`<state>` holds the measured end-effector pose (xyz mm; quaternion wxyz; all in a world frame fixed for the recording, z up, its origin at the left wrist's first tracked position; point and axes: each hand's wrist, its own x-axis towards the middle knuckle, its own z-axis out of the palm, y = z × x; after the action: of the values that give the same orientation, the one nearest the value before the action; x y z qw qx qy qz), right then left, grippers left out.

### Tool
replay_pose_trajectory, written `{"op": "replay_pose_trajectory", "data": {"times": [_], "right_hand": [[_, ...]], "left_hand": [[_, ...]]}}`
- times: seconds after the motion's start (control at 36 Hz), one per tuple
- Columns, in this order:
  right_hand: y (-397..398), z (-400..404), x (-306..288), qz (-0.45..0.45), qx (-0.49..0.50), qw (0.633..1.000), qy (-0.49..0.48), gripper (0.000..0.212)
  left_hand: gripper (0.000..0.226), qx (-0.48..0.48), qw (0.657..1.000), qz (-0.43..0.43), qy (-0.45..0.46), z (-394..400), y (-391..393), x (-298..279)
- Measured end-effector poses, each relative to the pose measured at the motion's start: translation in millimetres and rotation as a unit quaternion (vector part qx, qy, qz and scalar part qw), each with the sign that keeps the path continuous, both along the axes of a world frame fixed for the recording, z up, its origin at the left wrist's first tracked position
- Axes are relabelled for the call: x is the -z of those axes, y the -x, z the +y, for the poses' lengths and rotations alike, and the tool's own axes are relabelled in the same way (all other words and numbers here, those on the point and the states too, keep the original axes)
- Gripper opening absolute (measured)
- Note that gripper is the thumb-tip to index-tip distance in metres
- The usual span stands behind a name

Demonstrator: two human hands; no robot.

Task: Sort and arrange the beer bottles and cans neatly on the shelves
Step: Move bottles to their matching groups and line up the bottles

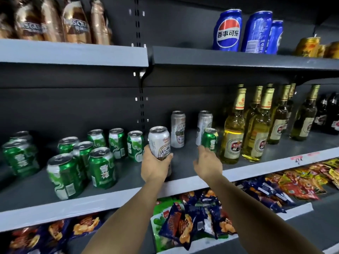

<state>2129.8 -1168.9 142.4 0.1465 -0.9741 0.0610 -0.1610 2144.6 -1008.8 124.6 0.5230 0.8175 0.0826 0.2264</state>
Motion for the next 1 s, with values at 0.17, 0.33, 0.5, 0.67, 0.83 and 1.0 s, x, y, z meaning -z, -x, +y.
{"op": "replay_pose_trajectory", "data": {"times": [0.17, 0.33, 0.5, 0.67, 0.83, 1.0], "right_hand": [[-14.7, 10.2, 2.1, -0.003, -0.047, 0.999, 0.016, 0.044], [-26.6, 10.6, 0.7, 0.008, -0.070, 0.997, 0.019, 0.038], [-35.5, 15.0, 3.8, 0.031, -0.103, 0.993, 0.041, 0.043], [-54.6, -1.3, -9.7, 0.007, -0.112, 0.988, 0.107, 0.042], [-82.5, -26.4, -33.5, -0.026, -0.076, 0.982, 0.171, 0.054], [-106.4, -39.4, -46.4, 0.051, -0.009, 0.968, 0.244, 0.076]], "left_hand": [[0.078, -0.102, 0.995, -0.001, -0.020, 23.2, -4.7, -8.0], [0.076, -0.165, 0.986, -0.011, 0.000, 40.7, -13.7, -12.7], [0.078, -0.182, 0.983, 0.013, -0.015, 43.7, -22.0, -7.5], [0.089, -0.236, 0.968, -0.057, -0.057, 29.0, -18.8, -6.1], [0.071, -0.305, 0.895, -0.238, -0.221, -3.6, -22.9, -19.5], [0.051, -0.129, 0.909, -0.267, -0.292, -40.4, -35.8, -12.7]]}}
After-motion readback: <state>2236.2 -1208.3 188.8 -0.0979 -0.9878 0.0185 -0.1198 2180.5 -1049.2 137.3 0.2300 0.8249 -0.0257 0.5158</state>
